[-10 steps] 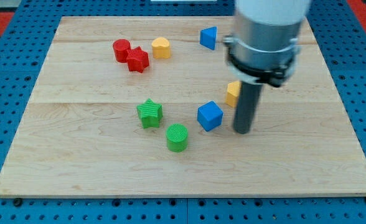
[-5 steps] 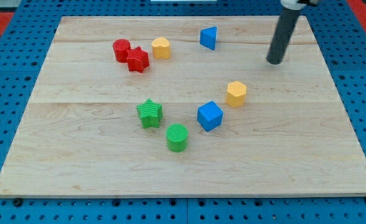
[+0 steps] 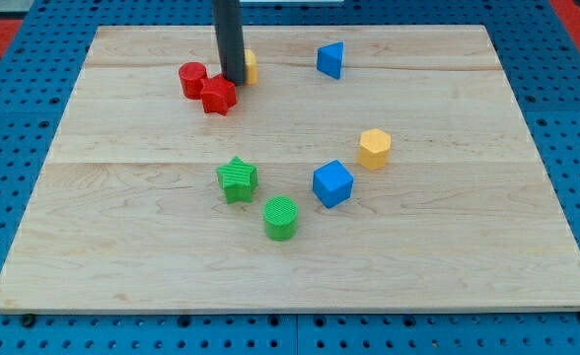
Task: Separate the red blocks
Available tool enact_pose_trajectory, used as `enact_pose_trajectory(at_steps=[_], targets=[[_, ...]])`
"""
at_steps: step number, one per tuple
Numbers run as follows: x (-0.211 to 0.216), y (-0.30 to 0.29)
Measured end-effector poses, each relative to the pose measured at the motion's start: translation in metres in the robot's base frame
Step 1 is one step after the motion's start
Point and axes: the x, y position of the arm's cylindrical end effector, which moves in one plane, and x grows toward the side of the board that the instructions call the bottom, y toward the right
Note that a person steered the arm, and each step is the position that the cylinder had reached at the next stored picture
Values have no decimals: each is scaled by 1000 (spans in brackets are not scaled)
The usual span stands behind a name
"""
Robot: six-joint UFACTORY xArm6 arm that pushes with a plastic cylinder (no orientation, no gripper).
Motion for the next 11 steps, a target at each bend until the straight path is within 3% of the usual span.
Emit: enact_pose_trajectory(at_steps=[1,3,6,9,10,11], targets=[[-3,-20],[44,-31],[32,-13],[78,-33],[49,-46],[27,-19]])
